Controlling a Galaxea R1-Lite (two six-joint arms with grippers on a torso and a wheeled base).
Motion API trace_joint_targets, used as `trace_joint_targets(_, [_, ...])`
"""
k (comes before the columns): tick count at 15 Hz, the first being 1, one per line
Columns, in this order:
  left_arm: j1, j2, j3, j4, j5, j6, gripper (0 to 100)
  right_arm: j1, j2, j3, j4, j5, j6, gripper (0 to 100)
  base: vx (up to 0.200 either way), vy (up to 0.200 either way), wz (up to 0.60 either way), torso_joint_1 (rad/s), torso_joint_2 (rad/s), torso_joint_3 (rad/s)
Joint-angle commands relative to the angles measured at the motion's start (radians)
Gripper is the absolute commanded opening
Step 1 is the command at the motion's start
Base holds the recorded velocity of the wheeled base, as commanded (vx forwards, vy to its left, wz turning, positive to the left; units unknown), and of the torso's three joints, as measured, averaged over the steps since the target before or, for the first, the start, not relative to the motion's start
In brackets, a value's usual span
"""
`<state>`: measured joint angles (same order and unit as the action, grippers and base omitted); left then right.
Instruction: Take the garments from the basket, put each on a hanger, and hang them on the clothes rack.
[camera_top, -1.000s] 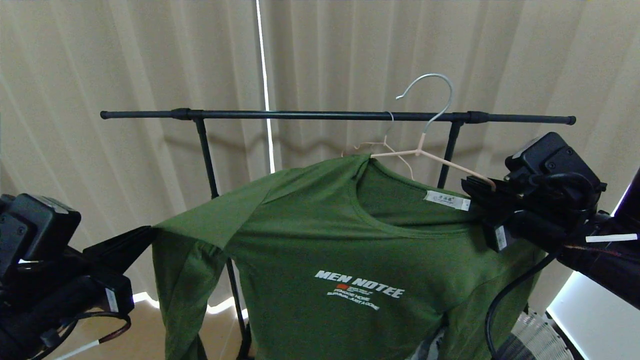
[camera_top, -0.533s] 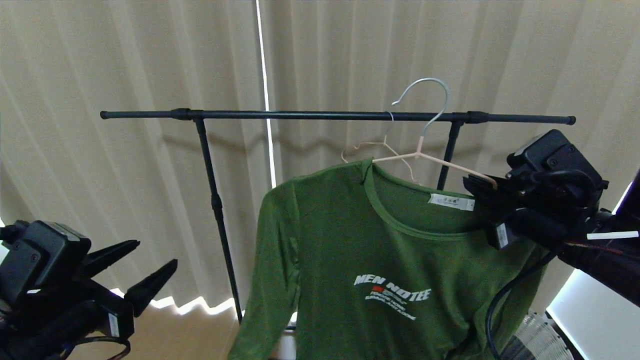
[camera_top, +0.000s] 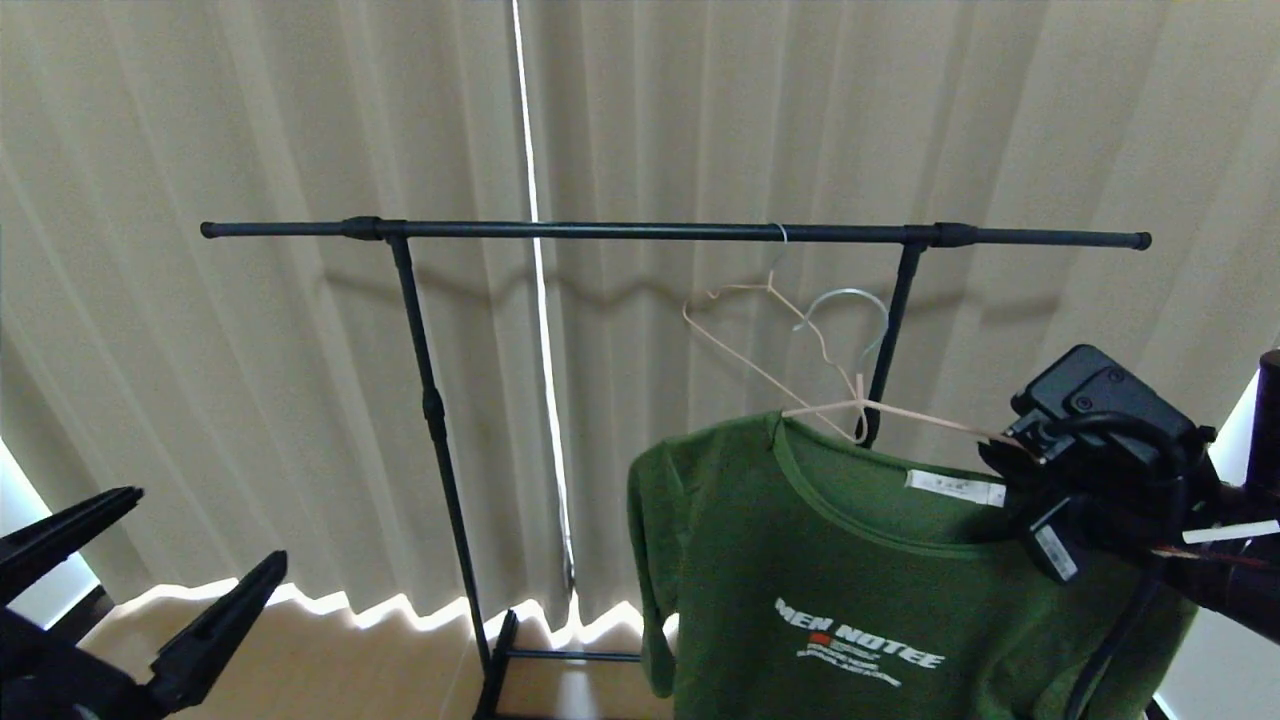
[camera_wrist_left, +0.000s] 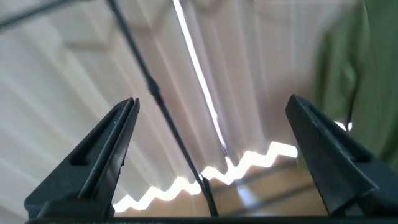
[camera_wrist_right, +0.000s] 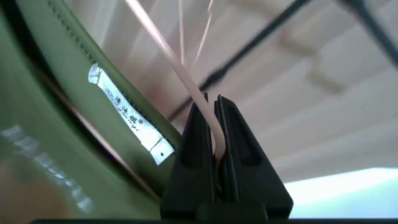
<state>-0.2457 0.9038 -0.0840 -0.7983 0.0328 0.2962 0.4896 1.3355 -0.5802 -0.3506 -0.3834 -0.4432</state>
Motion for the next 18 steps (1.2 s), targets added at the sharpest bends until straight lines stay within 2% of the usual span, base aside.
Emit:
trace_joint_targets(1, [0.112,-0.203,0.024,0.110,-0.005,0.000,100,-0.013,-0.075,-0.006,0.085,-0.023,0.000,0,0.000,0.000,0.00,0.000,0.00,0.000])
trace_joint_targets(3, [0.121,-0.241,-0.019,0.274,-0.008,0.004,100,-0.017,-0.088,-0.004,0.130,-0.026,0.004,0,0.000,0.000,0.00,0.000,0.00,0.000])
trace_joint_targets(5, [0.120,-0.243,-0.020,0.312,-0.007,0.003,100,-0.031,-0.090,-0.001,0.128,-0.026,0.006,0,0.000,0.000,0.00,0.000,0.00,0.000])
trace_joint_targets(9, [0.118,-0.260,-0.036,0.314,-0.007,0.001,100,-0.048,-0.088,0.008,0.127,-0.026,0.034,0,0.000,0.000,0.00,0.000,0.00,0.000])
trace_joint_targets(15, [0.117,-0.260,-0.028,0.315,-0.008,0.004,100,-0.048,-0.087,0.007,0.124,-0.025,0.034,0,0.000,0.200,0.00,0.004,0.00,0.005])
trace_joint_targets(18, [0.117,-0.272,-0.023,0.315,-0.008,0.004,100,-0.048,-0.085,0.000,0.122,-0.023,0.035,0,0.000,0.000,0.00,0.000,0.00,0.000])
